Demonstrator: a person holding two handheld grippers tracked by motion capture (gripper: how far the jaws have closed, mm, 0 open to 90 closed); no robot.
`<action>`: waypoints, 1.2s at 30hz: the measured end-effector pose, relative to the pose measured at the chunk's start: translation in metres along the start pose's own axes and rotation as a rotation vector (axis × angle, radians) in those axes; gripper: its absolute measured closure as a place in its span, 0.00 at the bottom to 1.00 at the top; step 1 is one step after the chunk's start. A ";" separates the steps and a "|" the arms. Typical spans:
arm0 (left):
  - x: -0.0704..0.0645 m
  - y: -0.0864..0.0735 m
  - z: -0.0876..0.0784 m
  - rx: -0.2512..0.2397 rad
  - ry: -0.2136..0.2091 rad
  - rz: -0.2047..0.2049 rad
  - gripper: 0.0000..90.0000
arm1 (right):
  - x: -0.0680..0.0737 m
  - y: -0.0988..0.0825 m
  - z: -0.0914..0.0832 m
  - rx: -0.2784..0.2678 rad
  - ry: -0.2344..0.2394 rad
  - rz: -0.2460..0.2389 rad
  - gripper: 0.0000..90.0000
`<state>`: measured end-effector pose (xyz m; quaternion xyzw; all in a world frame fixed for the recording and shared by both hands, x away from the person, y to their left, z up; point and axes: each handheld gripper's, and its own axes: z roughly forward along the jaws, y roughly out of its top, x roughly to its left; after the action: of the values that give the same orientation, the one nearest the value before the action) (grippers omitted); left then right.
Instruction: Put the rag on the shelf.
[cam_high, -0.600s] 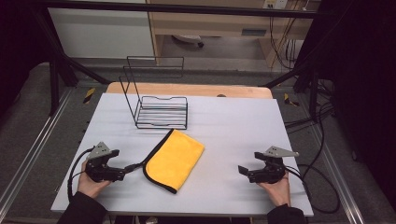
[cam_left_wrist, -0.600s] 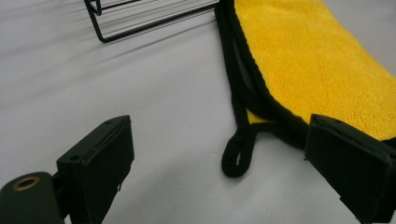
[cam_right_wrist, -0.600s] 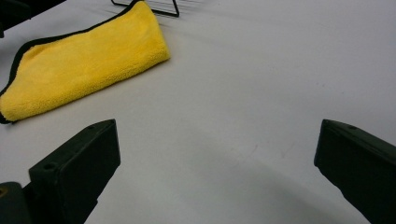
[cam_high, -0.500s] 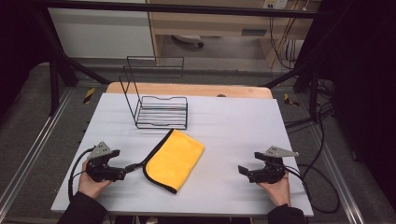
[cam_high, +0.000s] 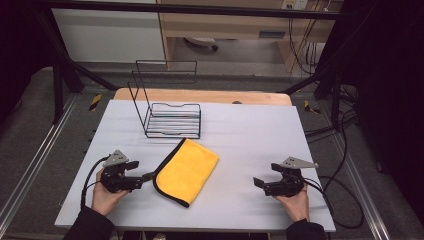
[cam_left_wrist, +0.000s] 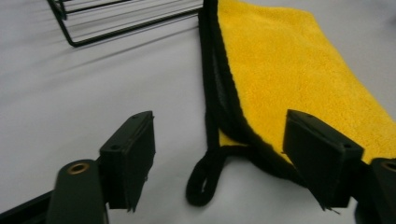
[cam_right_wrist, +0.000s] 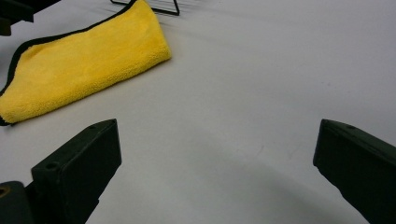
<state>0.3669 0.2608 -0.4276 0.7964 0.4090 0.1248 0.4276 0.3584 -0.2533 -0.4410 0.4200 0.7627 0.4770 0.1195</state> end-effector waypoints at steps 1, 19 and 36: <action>-0.001 0.001 0.003 0.009 -0.005 0.000 0.36 | 0.003 0.001 0.002 0.007 -0.002 -0.003 0.02; -0.008 0.007 0.045 0.130 -0.002 -0.015 0.60 | 0.058 0.017 0.030 0.024 0.061 -0.058 0.10; -0.014 0.014 0.050 0.184 0.013 -0.024 0.72 | 0.133 0.021 0.082 0.113 0.142 -0.143 0.33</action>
<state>0.3929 0.2172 -0.4444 0.8265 0.4311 0.0865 0.3515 0.3350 -0.0971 -0.4371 0.3357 0.8229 0.4521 0.0751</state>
